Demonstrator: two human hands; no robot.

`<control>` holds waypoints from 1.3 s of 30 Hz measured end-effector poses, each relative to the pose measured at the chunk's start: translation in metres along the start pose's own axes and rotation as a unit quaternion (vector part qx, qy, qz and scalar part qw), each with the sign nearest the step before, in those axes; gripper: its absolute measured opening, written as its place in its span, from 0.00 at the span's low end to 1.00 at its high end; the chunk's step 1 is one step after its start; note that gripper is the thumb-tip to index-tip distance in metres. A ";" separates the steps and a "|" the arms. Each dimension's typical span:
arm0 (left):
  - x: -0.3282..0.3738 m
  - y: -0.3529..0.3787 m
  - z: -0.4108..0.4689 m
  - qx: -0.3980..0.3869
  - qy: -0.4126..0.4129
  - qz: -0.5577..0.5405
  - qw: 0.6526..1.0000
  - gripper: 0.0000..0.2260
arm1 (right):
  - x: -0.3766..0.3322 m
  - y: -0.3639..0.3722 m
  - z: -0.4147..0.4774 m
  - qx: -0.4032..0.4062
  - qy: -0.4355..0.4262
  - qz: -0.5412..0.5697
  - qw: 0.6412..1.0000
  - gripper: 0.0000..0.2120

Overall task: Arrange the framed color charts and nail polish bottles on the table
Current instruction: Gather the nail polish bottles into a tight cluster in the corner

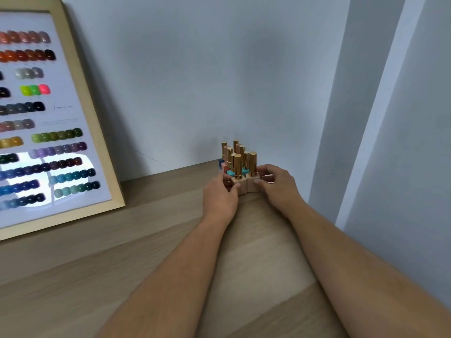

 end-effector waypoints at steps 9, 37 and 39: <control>-0.005 -0.001 0.003 0.024 -0.025 0.025 0.999 0.18 | 0.006 0.008 0.002 -0.026 0.048 -0.009 0.998 0.21; -0.006 -0.001 0.016 0.059 -0.051 0.042 0.996 0.14 | -0.001 0.025 0.018 -0.062 0.017 -0.078 0.995 0.20; -0.007 -0.001 0.017 0.063 -0.054 0.042 0.996 0.14 | -0.001 0.026 0.020 -0.063 0.019 -0.079 0.995 0.20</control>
Point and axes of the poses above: each hand's wrist, its own z-axis towards the middle knuckle, its own y-axis out of the palm, x = y × z, the point moved 10 cm from there along z, towards the middle knuckle, and after that the axes turned 4 degrees about -y, right-handed, at the moved point
